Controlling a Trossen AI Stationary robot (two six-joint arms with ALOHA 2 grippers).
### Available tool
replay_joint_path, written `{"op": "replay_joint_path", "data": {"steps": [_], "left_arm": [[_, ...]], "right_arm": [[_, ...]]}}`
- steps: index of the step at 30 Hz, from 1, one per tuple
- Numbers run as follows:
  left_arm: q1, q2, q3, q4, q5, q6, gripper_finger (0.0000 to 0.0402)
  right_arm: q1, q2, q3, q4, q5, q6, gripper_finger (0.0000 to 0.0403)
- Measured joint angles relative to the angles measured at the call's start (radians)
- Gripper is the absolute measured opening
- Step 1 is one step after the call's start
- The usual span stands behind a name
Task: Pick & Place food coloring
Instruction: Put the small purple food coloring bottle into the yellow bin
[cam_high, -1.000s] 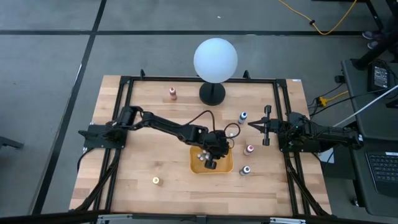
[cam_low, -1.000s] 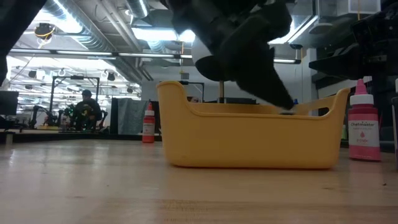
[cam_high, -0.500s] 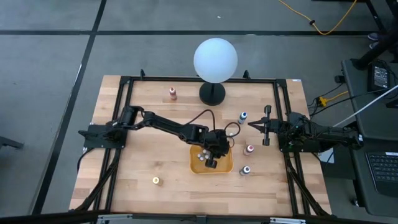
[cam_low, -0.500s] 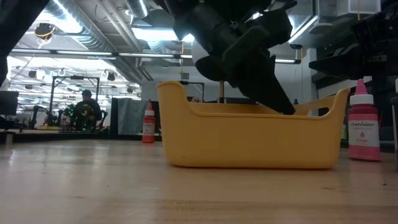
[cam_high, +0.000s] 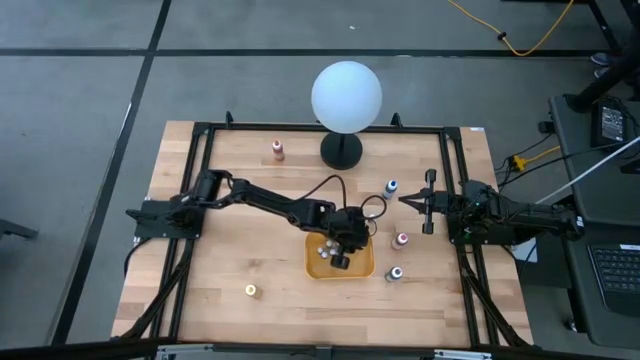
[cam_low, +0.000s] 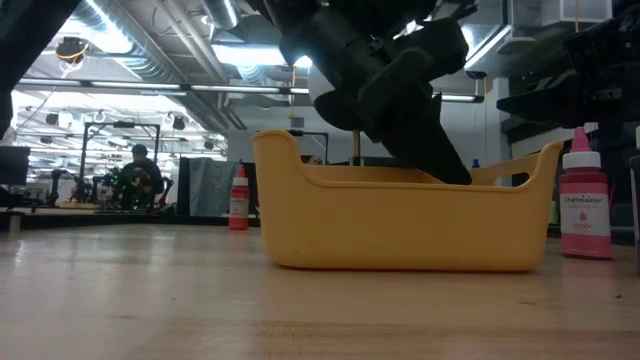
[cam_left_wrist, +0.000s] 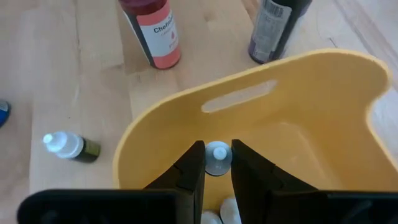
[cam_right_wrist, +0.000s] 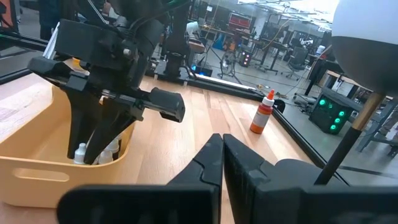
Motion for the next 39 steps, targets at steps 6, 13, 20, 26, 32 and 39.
{"op": "replay_joint_path", "data": {"steps": [6, 13, 20, 26, 32, 39], "left_arm": [[-0.001, 0.042, -0.001, 0.003, 0.001, 0.000, 0.0058], [-0.001, 0.052, 0.000, 0.014, 0.010, -0.001, 0.0058], [0.000, 0.052, 0.000, 0.011, 0.007, -0.001, 0.0058], [-0.001, 0.049, 0.000, 0.001, -0.022, -0.003, 0.0058], [-0.001, 0.038, 0.000, -0.033, -0.054, -0.010, 0.0058], [0.000, 0.034, 0.000, -0.037, -0.060, -0.010, 0.0061]], "right_arm": [[0.000, 0.000, 0.000, 0.000, 0.000, 0.000, 0.0016], [0.000, 0.000, 0.000, 0.000, 0.000, 0.000, 0.0016], [0.000, 0.000, 0.000, 0.000, 0.000, 0.000, 0.0016], [0.000, 0.000, 0.000, 0.000, 0.000, 0.000, 0.0016], [0.000, 0.000, 0.000, 0.000, 0.000, 0.000, 0.0016], [0.000, 0.000, 0.000, 0.000, 0.000, 0.000, 0.0016]]}}
